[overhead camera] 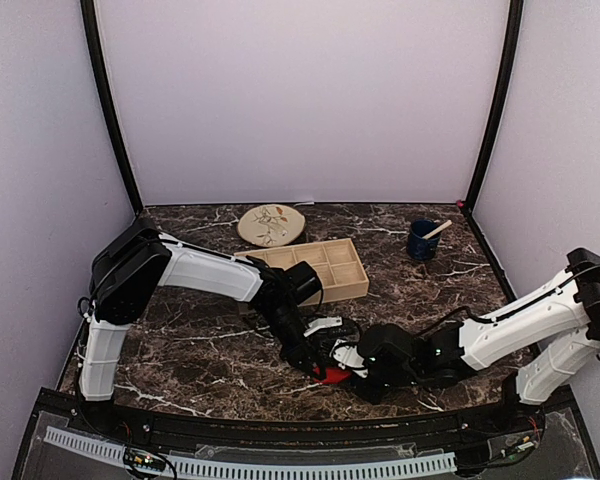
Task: Roll the socks
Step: Pick up the sock from the center of the board, then place the sock in the storage box, then reset both arms
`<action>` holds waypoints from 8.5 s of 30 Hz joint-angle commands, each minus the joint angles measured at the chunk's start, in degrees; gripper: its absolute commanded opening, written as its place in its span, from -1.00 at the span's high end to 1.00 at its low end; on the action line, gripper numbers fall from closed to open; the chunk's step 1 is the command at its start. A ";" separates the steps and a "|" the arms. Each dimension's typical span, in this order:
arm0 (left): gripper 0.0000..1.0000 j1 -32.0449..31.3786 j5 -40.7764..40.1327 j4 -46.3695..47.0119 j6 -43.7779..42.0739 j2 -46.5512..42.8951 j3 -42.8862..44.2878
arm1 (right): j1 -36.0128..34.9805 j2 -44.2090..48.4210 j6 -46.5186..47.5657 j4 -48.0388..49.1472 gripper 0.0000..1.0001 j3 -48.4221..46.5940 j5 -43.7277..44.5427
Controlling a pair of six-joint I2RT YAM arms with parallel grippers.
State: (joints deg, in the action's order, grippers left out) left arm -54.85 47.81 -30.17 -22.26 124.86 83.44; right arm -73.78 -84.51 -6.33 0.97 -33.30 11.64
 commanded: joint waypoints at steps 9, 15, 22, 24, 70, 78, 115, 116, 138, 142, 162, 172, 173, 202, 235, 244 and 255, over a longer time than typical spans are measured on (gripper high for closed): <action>1.00 0.36 -1.61 -4.05 -0.24 1.68 -0.26 | 0.48 -4.38 0.96 0.48 0.40 -2.34 -2.46; 1.00 0.45 -1.71 -4.38 -0.15 1.62 -0.05 | 2.58 -6.08 0.20 0.40 0.56 -2.16 -5.38; 0.72 1.99 -4.08 -4.18 2.10 0.60 -0.49 | 4.76 -9.57 -1.47 -0.63 0.77 -3.36 -10.77; 0.56 3.00 -4.70 -3.06 3.15 -0.93 -1.75 | 5.06 -10.07 -2.02 -0.91 0.82 -3.65 -11.95; 0.20 7.05 -36.65 9.91 24.88 -27.43 -18.39 | 13.30 -5.29 -21.11 9.06 1.00 -0.18 -29.73; 0.08 7.13 -49.32 13.05 30.44 -37.91 -21.29 | 18.68 -4.46 -28.52 16.37 1.00 -1.88 -34.67; -0.12 16.05 -60.61 20.42 43.63 -44.09 -27.72 | 20.83 -31.63 1.32 -16.15 1.00 -55.11 4.97; -0.12 16.09 -60.56 20.74 43.80 -43.82 -27.86 | 20.40 -32.14 1.82 -16.37 1.00 -55.48 5.51; -0.11 16.41 -60.58 23.71 44.69 -42.51 -30.35 | 17.88 -42.76 2.17 -25.27 1.00 -64.91 3.09; -0.11 16.43 -60.34 24.09 44.72 -42.25 -30.80 | 18.17 -45.11 1.01 -28.81 1.00 -68.59 1.14; -0.09 16.59 -63.57 22.30 41.49 -38.28 -29.40 | 22.03 -54.96 -2.17 -54.33 1.00 -91.30 -14.80; -0.05 16.76 -64.69 22.76 39.63 -35.48 -28.42 | 22.78 -54.61 0.17 -58.77 1.00 -87.82 -18.25; -0.04 16.76 -64.64 22.74 39.53 -35.55 -28.42 | 22.80 -53.67 0.13 -58.44 1.00 -86.24 -18.56; 0.00 16.75 -60.67 24.31 39.93 -38.62 -31.06 | 19.07 -44.81 -3.97 -52.11 0.32 -71.84 -13.89; -0.14 23.65 -66.77 26.95 38.88 -46.37 -28.33 | 23.95 -9.46 -12.22 -25.00 0.15 -41.79 13.30; -0.18 35.61 -67.78 33.04 37.46 -47.49 -29.99 | 33.94 11.06 -13.04 -4.87 -0.28 -17.08 26.98; -0.32 42.07 -66.68 56.08 30.49 -47.72 -41.91 | 36.46 14.08 -19.51 -4.43 -0.49 -9.91 36.46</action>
State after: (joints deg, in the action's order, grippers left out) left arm -12.80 -19.03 15.97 13.06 76.88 43.55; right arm -37.58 -70.72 -22.74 -5.98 -43.97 42.26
